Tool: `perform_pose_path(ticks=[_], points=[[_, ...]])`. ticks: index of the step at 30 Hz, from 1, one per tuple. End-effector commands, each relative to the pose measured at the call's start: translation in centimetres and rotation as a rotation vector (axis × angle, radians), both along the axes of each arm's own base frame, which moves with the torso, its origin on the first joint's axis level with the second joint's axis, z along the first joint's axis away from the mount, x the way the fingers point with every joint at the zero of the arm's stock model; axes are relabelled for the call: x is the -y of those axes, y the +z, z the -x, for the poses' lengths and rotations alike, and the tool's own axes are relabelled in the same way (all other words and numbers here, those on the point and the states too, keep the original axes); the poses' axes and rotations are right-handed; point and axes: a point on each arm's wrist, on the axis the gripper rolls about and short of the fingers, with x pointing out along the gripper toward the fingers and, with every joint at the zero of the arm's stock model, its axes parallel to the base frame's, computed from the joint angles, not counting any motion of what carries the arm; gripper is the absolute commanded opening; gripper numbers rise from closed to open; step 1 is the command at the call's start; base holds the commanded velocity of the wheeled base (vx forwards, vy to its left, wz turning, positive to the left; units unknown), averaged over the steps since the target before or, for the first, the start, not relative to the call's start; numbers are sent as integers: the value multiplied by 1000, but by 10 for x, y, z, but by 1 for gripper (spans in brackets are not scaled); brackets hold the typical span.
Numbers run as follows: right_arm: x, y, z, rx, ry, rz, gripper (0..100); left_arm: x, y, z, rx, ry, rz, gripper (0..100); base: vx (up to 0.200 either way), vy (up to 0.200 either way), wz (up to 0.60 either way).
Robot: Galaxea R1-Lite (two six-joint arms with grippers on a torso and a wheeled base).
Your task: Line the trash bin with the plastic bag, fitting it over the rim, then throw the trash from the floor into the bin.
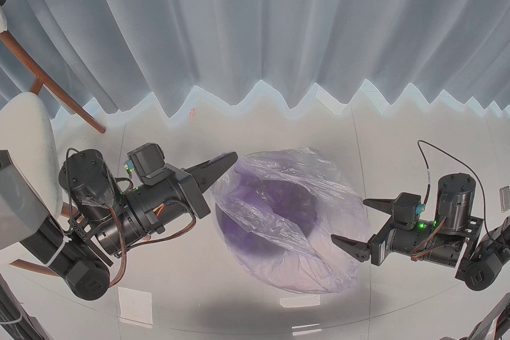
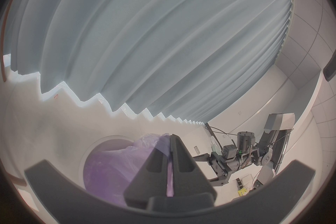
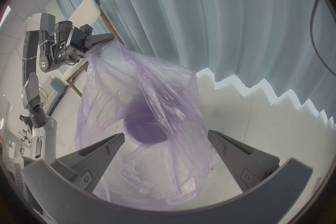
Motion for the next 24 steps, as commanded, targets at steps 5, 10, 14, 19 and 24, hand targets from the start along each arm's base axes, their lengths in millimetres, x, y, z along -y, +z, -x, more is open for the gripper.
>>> perform_pose_path(ticks=[5, 10, 14, 19, 24], points=[[-9, -9, -22, 21, -13, -10, 100, 0, -3, -2, -7, 3, -4, 0, 0, 0, 0], [-8, -1, -29, 56, -26, -37, 0, -4, -2, -5, -5, 17, -4, 0, 0, 0, 0], [-7, 4, -32, 72, -35, -54, 0, -4, -2, -6, -5, 20, -4, 0, 0, 0, 0], [-5, 14, -37, 60, -63, -138, 0, -12, -1, -12, 2, 51, 2, 0, 0, 0, 0], [-16, 34, -57, 18, -77, -331, 0, -17, -8, -24, -14, 83, -5, 0, 0, 0, 0]])
